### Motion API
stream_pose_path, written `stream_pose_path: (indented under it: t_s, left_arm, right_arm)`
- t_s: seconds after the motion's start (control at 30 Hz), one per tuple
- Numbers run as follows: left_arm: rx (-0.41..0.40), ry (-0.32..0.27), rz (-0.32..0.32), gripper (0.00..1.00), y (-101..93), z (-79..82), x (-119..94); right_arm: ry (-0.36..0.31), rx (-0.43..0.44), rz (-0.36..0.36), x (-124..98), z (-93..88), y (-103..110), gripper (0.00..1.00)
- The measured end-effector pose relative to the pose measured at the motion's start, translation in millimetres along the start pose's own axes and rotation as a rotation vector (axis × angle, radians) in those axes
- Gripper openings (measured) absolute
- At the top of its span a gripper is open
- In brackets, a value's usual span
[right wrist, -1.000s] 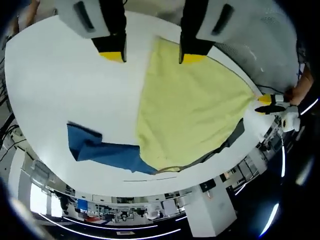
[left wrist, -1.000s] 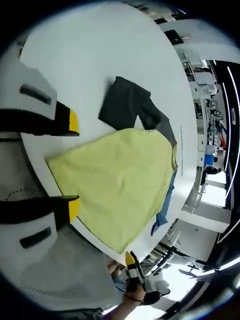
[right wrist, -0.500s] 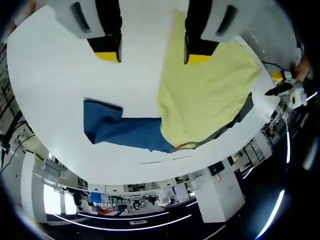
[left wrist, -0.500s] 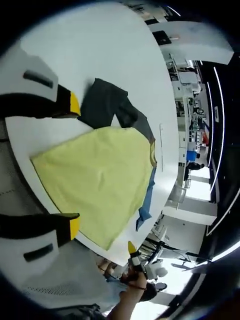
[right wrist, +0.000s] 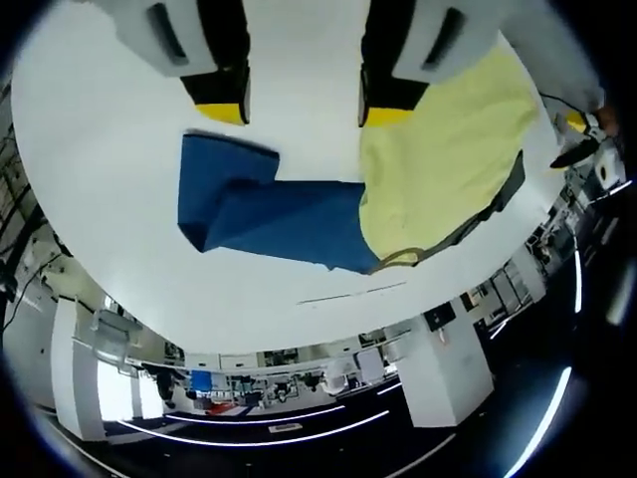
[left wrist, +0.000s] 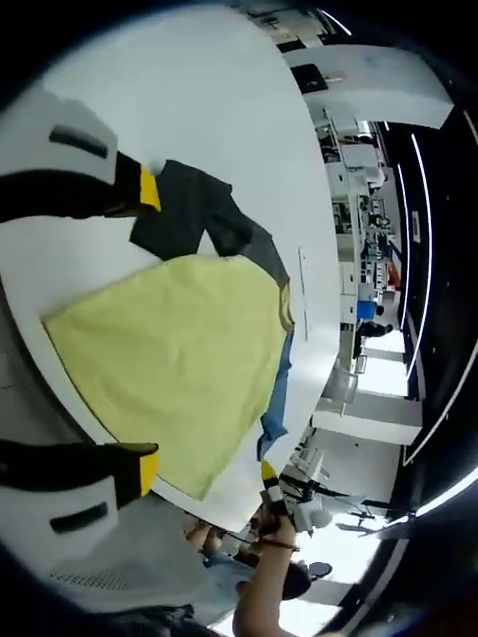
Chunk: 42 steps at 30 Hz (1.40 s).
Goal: Fold the garment on the visible template until the final outline fits inside the template.
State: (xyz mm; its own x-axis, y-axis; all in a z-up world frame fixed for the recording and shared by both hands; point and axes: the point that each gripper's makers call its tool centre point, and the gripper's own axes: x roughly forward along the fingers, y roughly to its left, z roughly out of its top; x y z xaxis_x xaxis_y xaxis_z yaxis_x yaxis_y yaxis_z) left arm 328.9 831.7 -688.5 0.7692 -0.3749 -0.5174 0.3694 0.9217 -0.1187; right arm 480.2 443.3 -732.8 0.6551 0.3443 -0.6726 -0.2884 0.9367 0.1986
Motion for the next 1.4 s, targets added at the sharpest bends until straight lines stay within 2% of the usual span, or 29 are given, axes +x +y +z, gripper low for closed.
stream_pose_path:
  t_s: [0.17,0.3,0.5,0.73,0.8,0.97,1.03,1.13,1.4]
  left_arm:
    - [0.005,0.002,0.014,0.93,3.1,2.8,2.7]
    - [0.004,-0.002,0.025,0.91,5.4,4.1,2.7]
    - [0.000,0.011,0.041,0.87,7.8,1.0,1.7]
    - [-0.013,0.014,0.050,0.83,10.6,0.2,1.4]
    - [-0.016,0.013,0.050,0.82,11.0,0.4,1.5]
    - [-0.013,0.012,0.062,0.76,13.9,0.5,1.9]
    - [-0.020,0.007,0.059,0.75,13.6,2.3,2.3]
    - [-0.021,0.005,0.059,0.73,14.8,2.9,2.6]
    - [-0.039,0.006,0.050,0.70,13.9,2.4,4.1]
  right_arm:
    - [0.017,-0.008,-0.023,15.0,2.8,-8.0,0.36]
    - [0.063,-0.024,-0.040,25.0,1.3,-11.9,0.30]
    - [0.062,-0.037,-0.059,37.0,6.8,-15.4,0.25]
    - [0.083,-0.063,-0.127,47.8,6.6,-24.6,0.19]
    - [0.112,-0.062,-0.170,47.0,1.5,-30.4,0.13]
    - [0.112,-0.074,-0.203,48.1,2.3,-33.7,0.08]
    - [0.125,-0.078,-0.214,45.9,0.2,-37.6,0.00]
    - [0.130,-0.066,-0.207,41.3,-1.9,-41.2,0.00]
    - [0.174,-0.112,-0.227,23.9,-11.6,-62.3,0.00]
